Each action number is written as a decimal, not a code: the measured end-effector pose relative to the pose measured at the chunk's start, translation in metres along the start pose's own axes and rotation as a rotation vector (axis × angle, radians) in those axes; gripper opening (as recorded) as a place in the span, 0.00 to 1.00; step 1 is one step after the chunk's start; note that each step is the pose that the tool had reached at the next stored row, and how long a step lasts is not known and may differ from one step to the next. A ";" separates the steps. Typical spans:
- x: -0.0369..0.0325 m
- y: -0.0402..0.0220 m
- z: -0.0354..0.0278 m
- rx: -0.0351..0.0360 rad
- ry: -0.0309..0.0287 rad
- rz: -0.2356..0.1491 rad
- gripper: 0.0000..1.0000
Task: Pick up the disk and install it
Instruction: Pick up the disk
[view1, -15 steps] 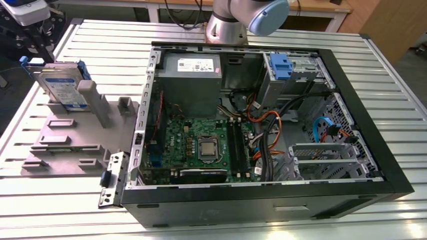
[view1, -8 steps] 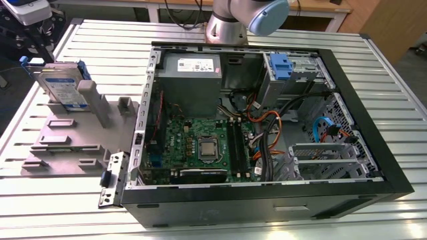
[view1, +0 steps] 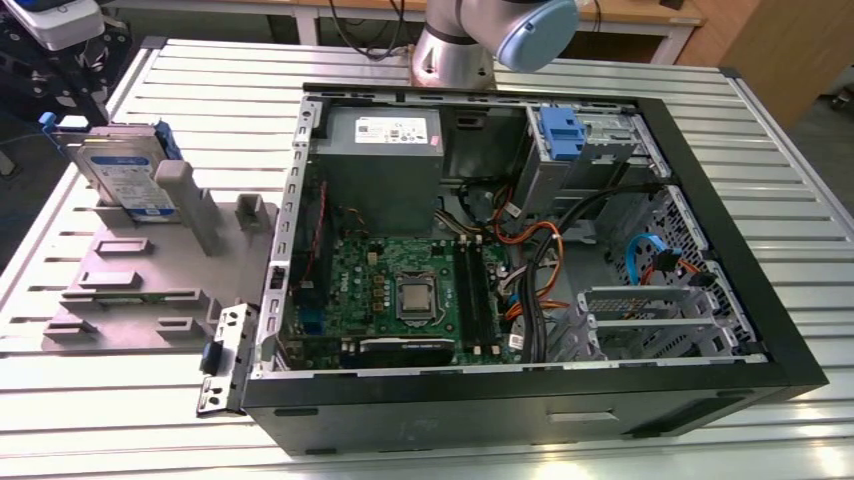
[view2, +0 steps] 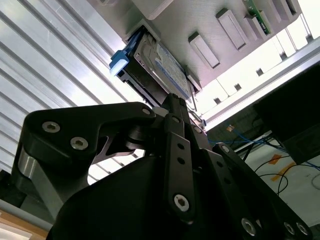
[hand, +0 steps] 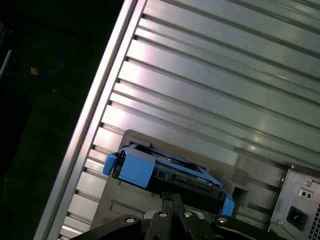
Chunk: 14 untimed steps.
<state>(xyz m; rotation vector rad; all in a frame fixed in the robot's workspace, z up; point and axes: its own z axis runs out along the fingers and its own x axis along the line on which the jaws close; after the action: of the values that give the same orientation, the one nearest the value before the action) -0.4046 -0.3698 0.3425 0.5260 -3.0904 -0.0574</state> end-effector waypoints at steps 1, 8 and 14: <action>0.0000 0.0000 0.0000 0.0000 0.0000 -0.001 0.11; 0.0000 0.0000 0.0000 0.0000 0.0004 -0.010 0.11; 0.0000 0.0000 0.0000 0.0000 0.0004 -0.011 0.11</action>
<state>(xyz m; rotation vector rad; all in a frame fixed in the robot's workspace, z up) -0.4046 -0.3698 0.3425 0.5428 -3.0872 -0.0573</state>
